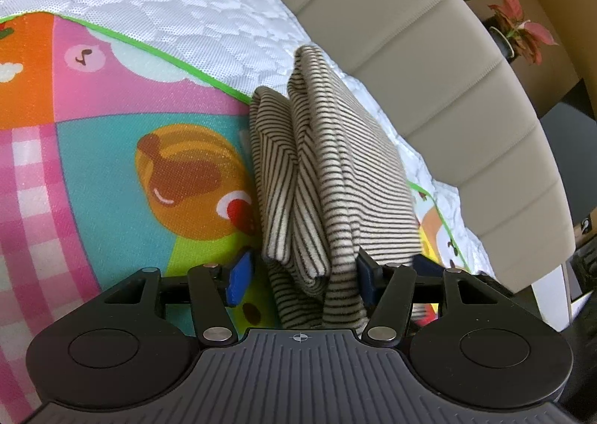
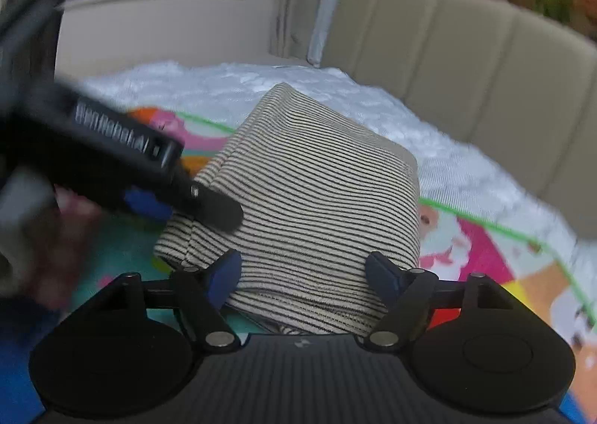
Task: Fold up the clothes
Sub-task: 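Release the folded shirt and lift both tools away from it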
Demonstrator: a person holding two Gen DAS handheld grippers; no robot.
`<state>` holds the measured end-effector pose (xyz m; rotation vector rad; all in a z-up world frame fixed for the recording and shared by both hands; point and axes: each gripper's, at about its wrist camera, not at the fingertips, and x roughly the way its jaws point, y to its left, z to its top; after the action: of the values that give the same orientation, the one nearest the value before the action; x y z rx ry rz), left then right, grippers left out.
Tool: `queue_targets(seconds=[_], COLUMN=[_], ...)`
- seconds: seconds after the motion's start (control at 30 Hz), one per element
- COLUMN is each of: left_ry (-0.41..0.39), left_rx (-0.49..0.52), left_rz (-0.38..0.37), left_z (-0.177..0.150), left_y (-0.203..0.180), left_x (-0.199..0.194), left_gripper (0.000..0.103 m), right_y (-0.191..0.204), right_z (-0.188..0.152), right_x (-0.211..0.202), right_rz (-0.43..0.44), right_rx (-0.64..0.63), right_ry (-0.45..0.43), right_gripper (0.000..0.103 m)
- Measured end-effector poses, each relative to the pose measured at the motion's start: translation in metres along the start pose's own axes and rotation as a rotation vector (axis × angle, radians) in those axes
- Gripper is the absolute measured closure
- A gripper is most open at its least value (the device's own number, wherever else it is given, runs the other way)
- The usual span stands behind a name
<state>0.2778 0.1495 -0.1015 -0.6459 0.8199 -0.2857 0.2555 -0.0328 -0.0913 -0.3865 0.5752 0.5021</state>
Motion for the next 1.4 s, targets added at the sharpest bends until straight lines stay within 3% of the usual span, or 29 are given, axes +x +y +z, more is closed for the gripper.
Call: queue_targets(seconds=[0.1,0.2,0.27,0.37,0.43,0.5,0.57,0.63,0.87,1.07,1.23,1.3,1.4], left_ry=[-0.049,-0.065,-0.070,-0.085,-0.088,-0.082,-0.072,-0.071,-0.071,-0.095,-0.150,-0.179,-0.260], left_rx=[0.054,0.022,0.017,0.014,0.010,0.008,0.011,0.020,0.013,0.026,0.052,0.073,0.113], left_rz=[0.009,0.030,0.038,0.042,0.037,0.044,0.063,0.091,0.073,0.077,0.141,0.181,0.237], left_z=[0.002,0.004,0.005,0.006,0.006,0.006,0.006,0.005,0.006,0.002,-0.014,-0.021,-0.038], left_y=[-0.008,-0.001,0.000,0.000,0.000,0.001,0.003,0.004,0.009,0.006,-0.011,-0.021,-0.046], left_x=[-0.013,-0.015,-0.016,-0.019,-0.020,-0.018,-0.014,-0.010,-0.007,-0.009,-0.030,-0.047,-0.087], left_gripper=[0.045,0.044,0.044,0.044,0.044,0.043,0.042,0.042,0.037,0.033,0.027,0.022,0.005], right_y=[-0.009,-0.027,-0.037,-0.043,-0.041,-0.035,-0.028,-0.028,-0.035,-0.060,-0.077,-0.074,-0.070], right_z=[0.005,0.016,0.028,0.058,0.074,0.083,0.085,0.083,0.073,0.035,-0.006,-0.025,-0.049], right_x=[-0.004,-0.017,-0.020,-0.007,0.016,0.052,0.072,0.071,0.051,-0.020,-0.093,-0.119,-0.146], right_rz=[0.033,0.084,0.077,0.047,0.058,0.070,0.054,0.042,0.012,-0.011,-0.040,-0.069,-0.077], right_rx=[0.023,0.096,0.138,0.152,0.123,0.069,0.006,0.011,0.099,0.289,0.407,0.399,0.430], right_ry=[0.009,-0.009,-0.039,-0.068,-0.021,0.093,0.119,0.105,0.047,0.013,0.001,0.006,0.006], right_gripper=[0.027,0.026,0.016,0.015,0.015,0.014,0.005,0.003,0.002,0.000,0.000,0.000,0.000])
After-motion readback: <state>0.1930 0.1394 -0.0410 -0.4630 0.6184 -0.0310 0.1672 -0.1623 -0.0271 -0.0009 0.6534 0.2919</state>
